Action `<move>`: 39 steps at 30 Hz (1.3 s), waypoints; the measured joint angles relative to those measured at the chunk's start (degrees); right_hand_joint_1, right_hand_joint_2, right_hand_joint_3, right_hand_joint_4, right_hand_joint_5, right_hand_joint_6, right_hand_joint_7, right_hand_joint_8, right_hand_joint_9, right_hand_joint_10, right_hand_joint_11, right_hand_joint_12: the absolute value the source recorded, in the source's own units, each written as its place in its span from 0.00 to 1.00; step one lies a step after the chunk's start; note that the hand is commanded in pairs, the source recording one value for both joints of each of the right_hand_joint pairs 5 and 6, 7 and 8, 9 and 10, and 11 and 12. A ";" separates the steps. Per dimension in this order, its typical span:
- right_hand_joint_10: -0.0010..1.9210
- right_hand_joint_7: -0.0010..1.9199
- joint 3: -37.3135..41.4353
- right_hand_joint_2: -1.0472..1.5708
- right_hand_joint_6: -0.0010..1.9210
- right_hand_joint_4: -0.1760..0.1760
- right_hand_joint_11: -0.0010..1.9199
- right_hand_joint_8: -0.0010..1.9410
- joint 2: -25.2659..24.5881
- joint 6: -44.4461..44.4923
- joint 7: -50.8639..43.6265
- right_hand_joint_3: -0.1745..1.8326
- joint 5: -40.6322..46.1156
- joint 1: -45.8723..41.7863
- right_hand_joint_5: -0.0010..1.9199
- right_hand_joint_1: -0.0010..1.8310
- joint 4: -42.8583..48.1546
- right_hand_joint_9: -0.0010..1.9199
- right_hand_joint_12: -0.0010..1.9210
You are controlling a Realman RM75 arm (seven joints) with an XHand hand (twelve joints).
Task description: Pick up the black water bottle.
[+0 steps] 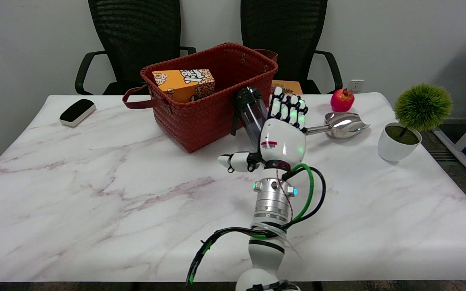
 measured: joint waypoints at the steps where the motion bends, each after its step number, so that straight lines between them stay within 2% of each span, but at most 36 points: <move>1: 0.00 0.07 -0.17 0.49 0.00 0.50 0.00 0.07 -0.44 0.45 0.02 0.16 -0.30 0.37 0.00 0.53 -0.71 0.00 0.00; 10: 0.00 0.07 -1.28 0.54 0.00 0.50 0.00 0.07 -4.25 2.89 1.12 0.13 -1.78 3.29 0.00 0.50 -7.10 0.00 0.00; 21: 0.00 0.06 -1.50 0.58 0.00 0.50 0.00 0.06 -7.58 5.22 7.68 0.11 -0.63 6.85 0.00 0.50 -15.48 0.00 0.00; 39: 0.00 0.05 -0.03 0.61 0.00 0.50 0.00 0.05 -9.28 7.88 13.95 0.10 4.52 10.74 0.00 0.48 -21.97 0.00 0.00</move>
